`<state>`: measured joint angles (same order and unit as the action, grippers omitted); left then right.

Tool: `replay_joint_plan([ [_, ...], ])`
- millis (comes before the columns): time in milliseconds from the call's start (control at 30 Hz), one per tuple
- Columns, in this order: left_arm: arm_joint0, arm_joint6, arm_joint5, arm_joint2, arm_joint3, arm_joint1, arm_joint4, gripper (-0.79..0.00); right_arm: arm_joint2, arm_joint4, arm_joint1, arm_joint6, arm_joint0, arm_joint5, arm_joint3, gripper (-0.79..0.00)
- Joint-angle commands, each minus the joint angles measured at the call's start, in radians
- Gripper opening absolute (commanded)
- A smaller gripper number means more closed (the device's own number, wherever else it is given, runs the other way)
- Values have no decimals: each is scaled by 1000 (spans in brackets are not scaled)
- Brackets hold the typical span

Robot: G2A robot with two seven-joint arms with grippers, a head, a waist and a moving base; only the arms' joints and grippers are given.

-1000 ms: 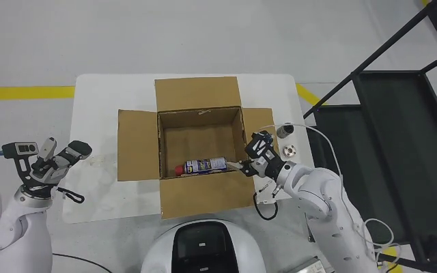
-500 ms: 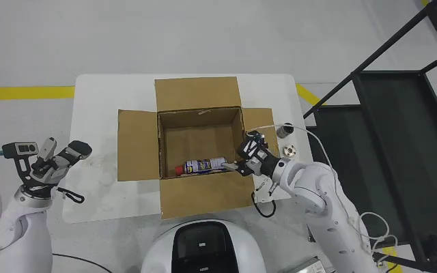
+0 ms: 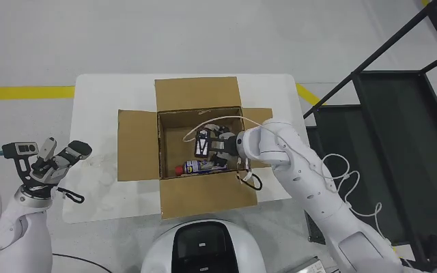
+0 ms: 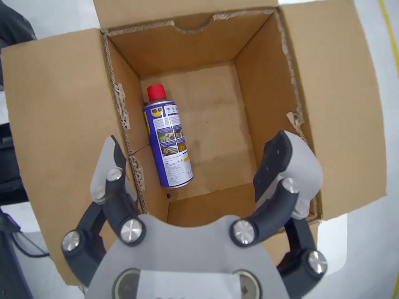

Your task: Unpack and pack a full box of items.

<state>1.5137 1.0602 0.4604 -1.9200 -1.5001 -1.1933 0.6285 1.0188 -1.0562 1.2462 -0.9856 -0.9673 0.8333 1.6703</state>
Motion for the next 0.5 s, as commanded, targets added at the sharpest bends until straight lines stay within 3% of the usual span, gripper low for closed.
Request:
replay_joint_plan([
  [0,0,0,0,0,0,0,0,0,-52,17,6,-21,57,-20,-72,0],
  [467,0,0,0,0,0,0,0,0,-74,5,7,-25,63,-29,-92,0],
])
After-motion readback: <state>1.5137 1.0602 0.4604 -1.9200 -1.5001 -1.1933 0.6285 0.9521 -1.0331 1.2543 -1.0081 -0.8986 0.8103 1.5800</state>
